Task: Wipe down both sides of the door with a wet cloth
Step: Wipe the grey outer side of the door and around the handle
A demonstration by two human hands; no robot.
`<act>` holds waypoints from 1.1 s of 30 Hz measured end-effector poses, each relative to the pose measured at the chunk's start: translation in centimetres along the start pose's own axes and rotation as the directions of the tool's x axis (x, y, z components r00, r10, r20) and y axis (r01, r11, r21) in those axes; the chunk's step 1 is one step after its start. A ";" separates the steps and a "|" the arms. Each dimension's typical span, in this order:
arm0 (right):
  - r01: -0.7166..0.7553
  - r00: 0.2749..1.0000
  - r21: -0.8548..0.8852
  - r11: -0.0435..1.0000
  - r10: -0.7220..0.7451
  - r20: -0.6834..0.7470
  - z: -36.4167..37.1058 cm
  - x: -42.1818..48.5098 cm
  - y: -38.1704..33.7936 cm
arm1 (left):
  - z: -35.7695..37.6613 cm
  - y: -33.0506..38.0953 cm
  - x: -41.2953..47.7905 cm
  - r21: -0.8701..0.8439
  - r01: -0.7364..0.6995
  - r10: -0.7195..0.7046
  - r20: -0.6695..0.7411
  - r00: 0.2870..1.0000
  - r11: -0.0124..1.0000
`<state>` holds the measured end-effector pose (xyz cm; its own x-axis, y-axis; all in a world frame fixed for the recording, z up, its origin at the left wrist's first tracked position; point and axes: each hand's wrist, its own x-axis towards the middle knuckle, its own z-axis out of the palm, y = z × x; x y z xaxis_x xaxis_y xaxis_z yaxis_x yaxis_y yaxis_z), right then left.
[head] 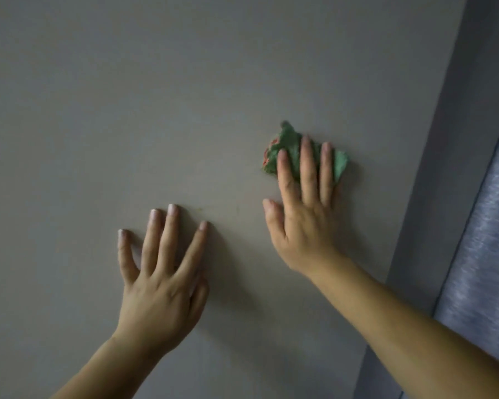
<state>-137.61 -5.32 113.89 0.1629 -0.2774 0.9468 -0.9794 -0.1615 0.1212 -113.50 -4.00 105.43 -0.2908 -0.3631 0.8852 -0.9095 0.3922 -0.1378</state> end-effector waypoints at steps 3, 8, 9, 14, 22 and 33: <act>0.170 0.978 -0.005 0.985 -0.168 0.124 1.1 -5.6 -2.6 | -0.7 -1.0 -0.2 -0.032 -0.032 0.032 0.010 0.999 0.999; 0.291 0.946 0.012 0.957 -0.290 0.148 0.5 -5.2 -4.0 | -1.9 -4.1 -1.1 -0.047 0.016 -0.015 0.024 1.000 0.999; 0.260 0.960 0.022 0.965 -0.261 0.106 0.5 -2.8 -4.2 | -2.0 -4.8 -1.1 -0.028 0.034 -0.033 0.029 0.999 0.999; 0.142 0.989 0.020 0.990 -0.143 0.027 1.9 0.2 -7.1 | -2.2 -6.4 -1.7 -0.006 0.060 -0.059 0.039 0.997 0.998; 0.310 0.945 -0.002 0.951 -0.308 0.108 1.8 -1.0 -11.8 | -3.9 -12.2 -3.7 -0.051 -0.003 0.004 0.026 1.000 0.999; 0.480 0.870 -0.080 0.874 -0.462 0.171 3.5 -3.9 -18.8 | -5.6 -19.0 -7.0 0.024 0.129 -0.130 0.101 0.986 0.991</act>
<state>-119.39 -4.51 106.92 0.6151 -0.3288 0.7167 -0.7869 -0.1987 0.5842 -92.48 -4.16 104.37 -0.1982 -0.4950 0.8460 -0.9463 0.3215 -0.0336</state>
